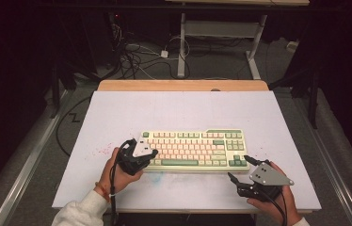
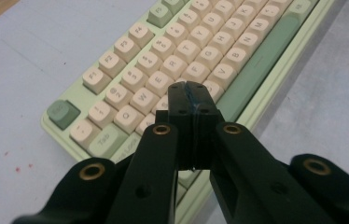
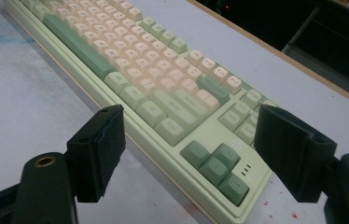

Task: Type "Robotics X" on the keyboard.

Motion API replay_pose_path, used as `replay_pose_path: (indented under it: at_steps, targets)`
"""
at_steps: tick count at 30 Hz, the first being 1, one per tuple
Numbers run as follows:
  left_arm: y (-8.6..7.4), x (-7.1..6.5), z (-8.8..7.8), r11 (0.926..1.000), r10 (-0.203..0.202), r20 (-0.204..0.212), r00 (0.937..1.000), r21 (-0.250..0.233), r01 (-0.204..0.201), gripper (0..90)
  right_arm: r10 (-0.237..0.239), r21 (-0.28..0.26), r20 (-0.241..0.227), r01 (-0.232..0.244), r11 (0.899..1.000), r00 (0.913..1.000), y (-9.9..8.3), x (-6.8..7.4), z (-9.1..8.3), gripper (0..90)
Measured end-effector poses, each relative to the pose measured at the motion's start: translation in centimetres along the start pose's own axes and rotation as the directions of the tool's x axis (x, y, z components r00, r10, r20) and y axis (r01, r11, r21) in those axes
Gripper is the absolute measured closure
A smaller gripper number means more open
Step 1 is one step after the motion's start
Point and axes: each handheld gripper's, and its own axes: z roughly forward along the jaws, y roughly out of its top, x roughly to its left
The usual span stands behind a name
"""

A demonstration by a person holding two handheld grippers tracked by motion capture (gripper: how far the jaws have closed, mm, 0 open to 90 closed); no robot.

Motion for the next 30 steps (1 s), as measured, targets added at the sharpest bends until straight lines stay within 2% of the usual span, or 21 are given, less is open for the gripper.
replay_pose_path:
  at_steps: [9, 15, 24, 30]
  targets:
    - [2.7, 0.3, 2.8, 0.9984, 0.024, 0.029, 0.9993, 0.051, -0.026, 86.9, -0.003, 0.012, -0.01, 0.003, 1.0, 0.9999, -0.2, 0.1, 0.3, 24.9]
    - [4.0, 0.1, 4.5, 0.994, 0.056, 0.028, 0.998, 0.092, -0.059, 86.4, -0.002, 0.018, -0.011, 0.002, 1.0, 0.9999, -0.3, 0.1, 0.3, 24.9]
    - [5.1, 0.2, 5.8, 0.9919, 0.06, 0.035, 0.9976, 0.11, -0.063, 86.1, -0.007, 0.026, -0.021, 0.008, 1.0, 0.9998, -0.4, 0.1, 0.6, 24.8]
    - [5.3, 0.1, 6.6, 0.9879, 0.072, 0.043, 0.9965, 0.135, -0.077, 86.0, -0.012, 0.036, -0.026, 0.013, 0.999, 0.9996, -0.5, 0.1, 0.8, 24.9]
